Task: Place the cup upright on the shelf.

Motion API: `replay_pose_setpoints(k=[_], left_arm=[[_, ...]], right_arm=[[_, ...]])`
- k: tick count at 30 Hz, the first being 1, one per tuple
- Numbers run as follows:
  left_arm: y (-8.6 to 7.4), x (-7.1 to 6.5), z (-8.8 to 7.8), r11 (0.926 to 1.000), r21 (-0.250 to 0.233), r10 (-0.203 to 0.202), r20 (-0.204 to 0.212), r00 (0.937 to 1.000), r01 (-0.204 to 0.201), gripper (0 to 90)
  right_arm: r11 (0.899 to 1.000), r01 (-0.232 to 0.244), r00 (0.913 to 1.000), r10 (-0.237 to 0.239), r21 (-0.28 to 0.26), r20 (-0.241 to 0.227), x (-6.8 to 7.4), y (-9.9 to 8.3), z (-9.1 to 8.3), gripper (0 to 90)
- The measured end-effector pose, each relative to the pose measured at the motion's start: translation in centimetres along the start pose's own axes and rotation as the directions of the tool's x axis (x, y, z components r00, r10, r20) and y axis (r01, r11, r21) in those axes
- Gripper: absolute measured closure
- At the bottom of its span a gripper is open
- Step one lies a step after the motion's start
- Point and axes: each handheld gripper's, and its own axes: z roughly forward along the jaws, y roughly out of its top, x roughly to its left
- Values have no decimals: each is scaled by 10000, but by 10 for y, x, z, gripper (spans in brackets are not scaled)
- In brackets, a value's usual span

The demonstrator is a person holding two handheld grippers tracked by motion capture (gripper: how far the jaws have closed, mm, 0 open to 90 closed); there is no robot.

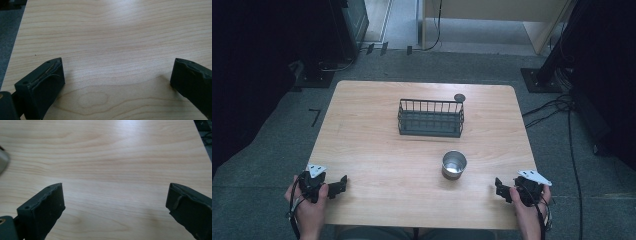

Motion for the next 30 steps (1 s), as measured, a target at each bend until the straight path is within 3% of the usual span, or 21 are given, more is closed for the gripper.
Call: replay_pose_setpoints(k=[11, 30], left_arm=[[0, 0, 0, 10000, 0, -2, 2, 10000, 2, 0], [0, 0, 0, 10000, -1, -5, 1, 10000, 5, 0]], right_arm=[[9993, -55, 9978, 31, -362, -656, 22, 12, -8, 14], [9973, 493, 9879, -567, -542, -1445, 62, 21, -8, 13]])
